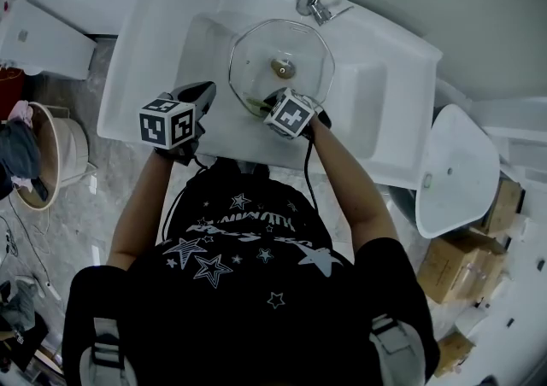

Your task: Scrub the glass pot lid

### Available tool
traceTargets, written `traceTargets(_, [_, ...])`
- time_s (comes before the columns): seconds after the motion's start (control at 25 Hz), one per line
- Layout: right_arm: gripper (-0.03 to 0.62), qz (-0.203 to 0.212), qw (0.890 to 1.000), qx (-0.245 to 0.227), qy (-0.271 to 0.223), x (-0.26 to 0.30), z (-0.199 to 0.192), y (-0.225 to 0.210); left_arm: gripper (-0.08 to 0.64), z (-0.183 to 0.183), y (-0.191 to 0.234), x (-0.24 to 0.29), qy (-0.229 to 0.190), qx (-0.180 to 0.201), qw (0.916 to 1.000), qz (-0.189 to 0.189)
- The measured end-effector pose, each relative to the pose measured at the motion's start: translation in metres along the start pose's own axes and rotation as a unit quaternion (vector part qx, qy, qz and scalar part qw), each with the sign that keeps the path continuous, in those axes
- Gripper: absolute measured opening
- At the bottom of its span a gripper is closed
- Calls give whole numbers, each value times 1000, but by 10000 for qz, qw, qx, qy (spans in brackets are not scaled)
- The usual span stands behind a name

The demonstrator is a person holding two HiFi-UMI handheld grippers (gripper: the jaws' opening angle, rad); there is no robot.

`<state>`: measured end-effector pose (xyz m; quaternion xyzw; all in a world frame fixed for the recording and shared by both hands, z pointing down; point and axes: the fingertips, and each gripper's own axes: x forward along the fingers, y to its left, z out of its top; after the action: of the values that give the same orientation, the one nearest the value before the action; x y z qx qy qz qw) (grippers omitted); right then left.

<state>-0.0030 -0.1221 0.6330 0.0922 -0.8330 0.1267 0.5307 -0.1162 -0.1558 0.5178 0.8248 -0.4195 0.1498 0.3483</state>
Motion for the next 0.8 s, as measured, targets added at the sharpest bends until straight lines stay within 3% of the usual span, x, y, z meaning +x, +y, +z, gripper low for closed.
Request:
traceTargets(0.24, [71, -1054, 9943, 86, -161, -42, 2, -55, 8, 15, -1, 2, -107, 86, 9999, -64])
traceTargets(0.52, [71, -2453, 9689, -311, -87, -86, 25, -129, 8, 37, -2, 10, -182, 229, 9994, -175])
traceTargets(0.8, [69, -2960, 9528, -643, 225, -87, 39, -164, 8, 44, 8, 16, -167, 124, 9995, -231])
